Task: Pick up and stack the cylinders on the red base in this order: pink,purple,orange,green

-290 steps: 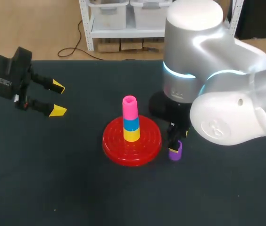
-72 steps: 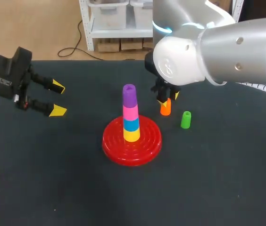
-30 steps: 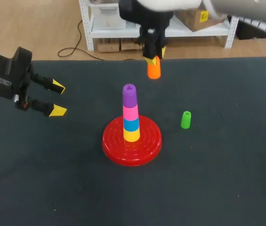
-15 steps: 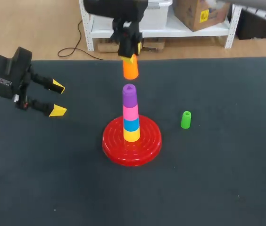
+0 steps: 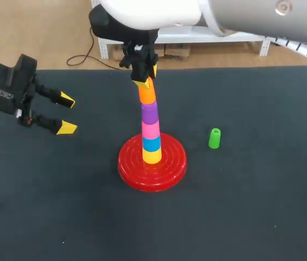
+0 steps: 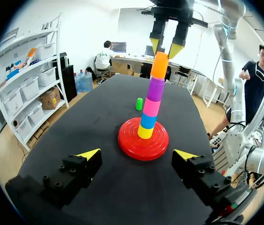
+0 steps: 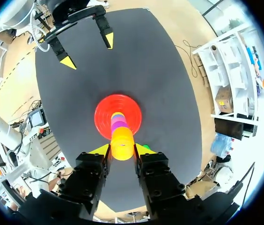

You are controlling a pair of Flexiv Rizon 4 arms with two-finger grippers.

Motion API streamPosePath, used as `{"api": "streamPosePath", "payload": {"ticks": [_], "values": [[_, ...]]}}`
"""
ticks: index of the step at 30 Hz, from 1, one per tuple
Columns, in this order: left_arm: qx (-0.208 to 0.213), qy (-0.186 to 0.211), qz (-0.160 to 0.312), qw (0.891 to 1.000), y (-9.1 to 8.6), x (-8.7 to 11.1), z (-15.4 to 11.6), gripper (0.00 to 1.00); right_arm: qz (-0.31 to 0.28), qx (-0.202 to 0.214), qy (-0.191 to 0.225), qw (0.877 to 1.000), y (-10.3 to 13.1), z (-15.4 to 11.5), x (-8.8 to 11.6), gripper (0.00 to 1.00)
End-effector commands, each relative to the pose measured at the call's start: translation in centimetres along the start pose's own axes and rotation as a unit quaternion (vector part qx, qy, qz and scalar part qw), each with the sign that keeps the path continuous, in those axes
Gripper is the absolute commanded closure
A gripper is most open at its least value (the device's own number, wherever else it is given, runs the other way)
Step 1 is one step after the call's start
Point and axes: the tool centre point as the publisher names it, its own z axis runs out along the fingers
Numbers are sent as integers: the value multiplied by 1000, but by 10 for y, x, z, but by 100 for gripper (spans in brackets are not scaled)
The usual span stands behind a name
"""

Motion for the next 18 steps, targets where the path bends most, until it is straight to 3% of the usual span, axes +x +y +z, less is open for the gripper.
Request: {"api": "streamPosePath", "payload": {"ticks": [1, 18], "values": [[-1, -1, 1, 1000, 0, 1, 0, 0, 1, -1, 1, 1000, -1, 4, -1, 100], [-1, -1, 1, 1000, 0, 1, 0, 0, 4, -14, 3, 1000, 0, 10, 7, 100]]}}
